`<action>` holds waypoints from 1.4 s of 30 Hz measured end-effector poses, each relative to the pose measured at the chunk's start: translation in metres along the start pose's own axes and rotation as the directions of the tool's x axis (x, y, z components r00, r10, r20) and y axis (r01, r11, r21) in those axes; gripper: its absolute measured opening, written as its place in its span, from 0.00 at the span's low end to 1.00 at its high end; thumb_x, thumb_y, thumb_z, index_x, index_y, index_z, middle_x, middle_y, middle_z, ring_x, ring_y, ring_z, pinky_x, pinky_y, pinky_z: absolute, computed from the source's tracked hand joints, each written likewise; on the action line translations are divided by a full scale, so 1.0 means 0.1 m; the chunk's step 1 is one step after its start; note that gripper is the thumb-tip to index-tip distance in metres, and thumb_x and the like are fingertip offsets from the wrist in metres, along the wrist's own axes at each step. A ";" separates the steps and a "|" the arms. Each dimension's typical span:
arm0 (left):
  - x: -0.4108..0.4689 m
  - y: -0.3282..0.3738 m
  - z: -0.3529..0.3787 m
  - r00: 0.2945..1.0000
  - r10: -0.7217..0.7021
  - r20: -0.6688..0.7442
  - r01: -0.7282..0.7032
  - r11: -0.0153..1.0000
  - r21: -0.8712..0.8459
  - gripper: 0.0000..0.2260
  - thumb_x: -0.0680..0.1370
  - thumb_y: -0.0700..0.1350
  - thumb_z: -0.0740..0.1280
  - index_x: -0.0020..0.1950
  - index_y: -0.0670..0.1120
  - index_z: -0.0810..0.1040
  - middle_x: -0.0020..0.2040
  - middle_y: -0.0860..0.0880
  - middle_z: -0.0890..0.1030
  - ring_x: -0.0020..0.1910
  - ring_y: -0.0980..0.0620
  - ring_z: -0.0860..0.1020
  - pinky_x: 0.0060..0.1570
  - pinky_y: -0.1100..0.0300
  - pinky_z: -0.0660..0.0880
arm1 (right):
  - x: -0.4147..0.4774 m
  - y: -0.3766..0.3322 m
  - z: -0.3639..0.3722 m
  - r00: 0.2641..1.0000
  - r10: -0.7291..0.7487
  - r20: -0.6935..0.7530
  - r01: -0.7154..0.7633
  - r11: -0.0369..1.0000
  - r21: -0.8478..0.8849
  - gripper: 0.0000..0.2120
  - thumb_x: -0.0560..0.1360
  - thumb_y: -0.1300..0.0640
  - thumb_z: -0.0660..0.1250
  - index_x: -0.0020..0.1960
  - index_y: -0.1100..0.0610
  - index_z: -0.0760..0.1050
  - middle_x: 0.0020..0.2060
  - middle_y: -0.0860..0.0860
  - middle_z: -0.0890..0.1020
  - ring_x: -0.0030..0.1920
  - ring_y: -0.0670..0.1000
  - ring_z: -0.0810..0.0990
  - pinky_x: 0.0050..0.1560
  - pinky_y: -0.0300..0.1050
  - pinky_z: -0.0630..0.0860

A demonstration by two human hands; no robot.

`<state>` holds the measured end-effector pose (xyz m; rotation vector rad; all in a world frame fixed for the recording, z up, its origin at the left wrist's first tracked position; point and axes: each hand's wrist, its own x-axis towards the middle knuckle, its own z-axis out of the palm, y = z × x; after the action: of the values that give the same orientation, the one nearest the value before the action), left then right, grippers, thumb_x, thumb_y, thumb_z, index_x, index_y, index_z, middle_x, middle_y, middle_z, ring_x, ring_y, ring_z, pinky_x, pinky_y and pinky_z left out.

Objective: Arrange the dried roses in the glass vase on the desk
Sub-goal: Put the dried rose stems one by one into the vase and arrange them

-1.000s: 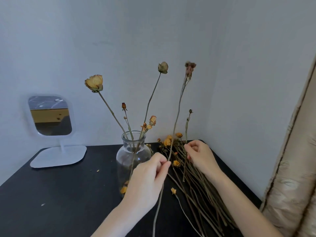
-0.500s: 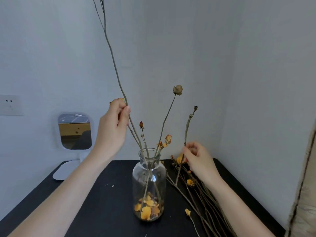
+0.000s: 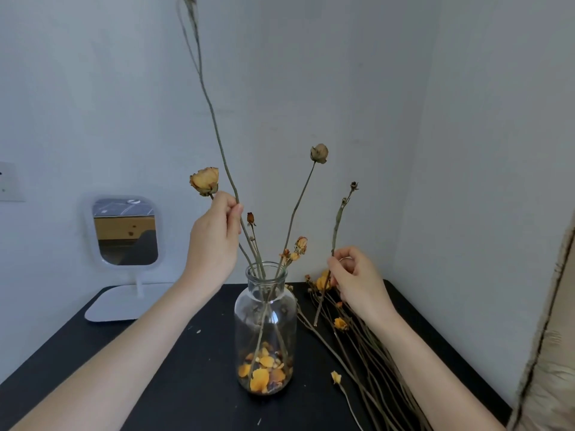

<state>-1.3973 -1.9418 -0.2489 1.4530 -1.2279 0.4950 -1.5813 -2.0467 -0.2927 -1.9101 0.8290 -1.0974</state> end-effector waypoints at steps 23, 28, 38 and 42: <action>-0.33 -0.14 0.20 0.925 -0.182 0.334 0.077 0.950 0.304 0.11 0.77 0.49 0.65 0.42 0.45 0.84 0.38 0.50 0.83 0.35 0.54 0.78 0.33 0.68 0.69 | -0.02 0.12 0.12 1.000 0.014 0.022 -0.014 1.000 -0.006 0.05 0.77 0.54 0.62 0.53 0.52 0.72 0.32 0.49 0.77 0.24 0.37 0.72 0.29 0.33 0.66; -0.61 -0.14 0.12 0.984 -0.083 0.156 0.077 0.996 0.042 0.04 0.76 0.48 0.66 0.41 0.54 0.75 0.25 0.54 0.72 0.30 0.56 0.74 0.31 0.72 0.69 | -0.03 0.02 0.09 0.999 -0.045 -0.001 0.045 0.998 0.051 0.05 0.78 0.55 0.61 0.52 0.53 0.72 0.31 0.49 0.76 0.24 0.37 0.72 0.27 0.30 0.67; -0.84 -0.42 0.32 0.698 -0.403 0.592 0.607 0.771 -0.191 0.25 0.67 0.54 0.74 0.61 0.57 0.68 0.57 0.64 0.73 0.59 0.60 0.72 0.55 0.65 0.67 | 0.03 -0.35 0.04 0.979 -0.188 -0.082 0.204 0.922 0.329 0.06 0.78 0.57 0.61 0.43 0.49 0.71 0.27 0.45 0.76 0.24 0.41 0.70 0.23 0.32 0.66; -0.81 -0.43 0.39 0.718 -0.415 0.559 0.609 0.764 -0.215 0.16 0.68 0.56 0.72 0.53 0.60 0.72 0.54 0.60 0.78 0.56 0.60 0.75 0.51 0.64 0.71 | 0.11 -0.44 0.10 0.977 -0.208 -0.054 0.215 0.931 0.296 0.05 0.78 0.57 0.60 0.44 0.51 0.70 0.30 0.47 0.78 0.26 0.42 0.73 0.23 0.34 0.68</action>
<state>-1.4028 -1.9504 -0.3481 1.5300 -1.1237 -0.5227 -1.5605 -2.0311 -0.2537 -1.7583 0.4409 -1.2958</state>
